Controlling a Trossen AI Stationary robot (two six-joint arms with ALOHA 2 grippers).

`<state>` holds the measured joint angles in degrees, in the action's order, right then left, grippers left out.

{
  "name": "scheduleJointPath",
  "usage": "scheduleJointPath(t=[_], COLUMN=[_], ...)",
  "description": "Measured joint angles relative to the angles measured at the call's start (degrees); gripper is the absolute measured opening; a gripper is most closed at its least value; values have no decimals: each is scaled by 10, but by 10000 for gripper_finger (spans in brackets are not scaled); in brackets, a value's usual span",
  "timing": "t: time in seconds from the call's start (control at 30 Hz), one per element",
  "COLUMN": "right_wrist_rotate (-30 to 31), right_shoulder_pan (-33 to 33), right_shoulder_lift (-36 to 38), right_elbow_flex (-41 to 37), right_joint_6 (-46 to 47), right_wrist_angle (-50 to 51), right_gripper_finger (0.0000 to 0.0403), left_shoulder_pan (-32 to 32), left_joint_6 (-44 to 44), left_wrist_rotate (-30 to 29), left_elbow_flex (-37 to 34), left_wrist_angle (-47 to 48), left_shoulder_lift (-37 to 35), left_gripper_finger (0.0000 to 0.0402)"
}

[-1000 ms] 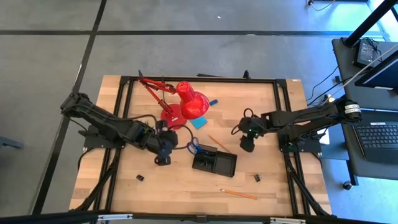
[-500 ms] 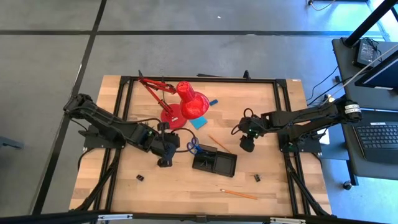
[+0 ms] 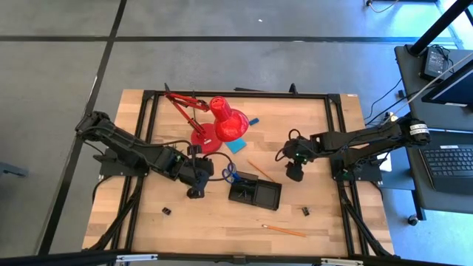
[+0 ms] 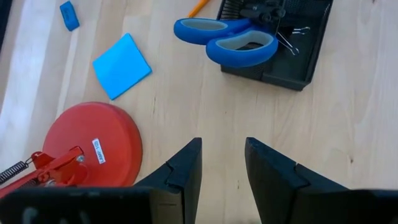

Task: Pick and place office supplies into organizer
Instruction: Adjust the desk organizer on the table

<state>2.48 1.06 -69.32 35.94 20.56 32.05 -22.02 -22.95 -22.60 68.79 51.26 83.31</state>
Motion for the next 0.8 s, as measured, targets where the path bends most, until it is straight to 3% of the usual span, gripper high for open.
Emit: scheduleJointPath(t=[0.5,0.8], right_wrist_rotate=[-7,-7], right_shoulder_pan=[0,51], right_shoulder_lift=[0,-25], right_elbow_flex=[0,1], right_joint_6=[15,13], right_wrist_angle=[-21,-47], right_gripper_finger=[215,215], left_shoulder_pan=[0,0], left_joint_6=[2,2], left_wrist_rotate=[3,3], left_elbow_flex=[0,0], left_wrist_angle=[0,0], left_shoulder_lift=[0,0], left_gripper_finger=[116,116])
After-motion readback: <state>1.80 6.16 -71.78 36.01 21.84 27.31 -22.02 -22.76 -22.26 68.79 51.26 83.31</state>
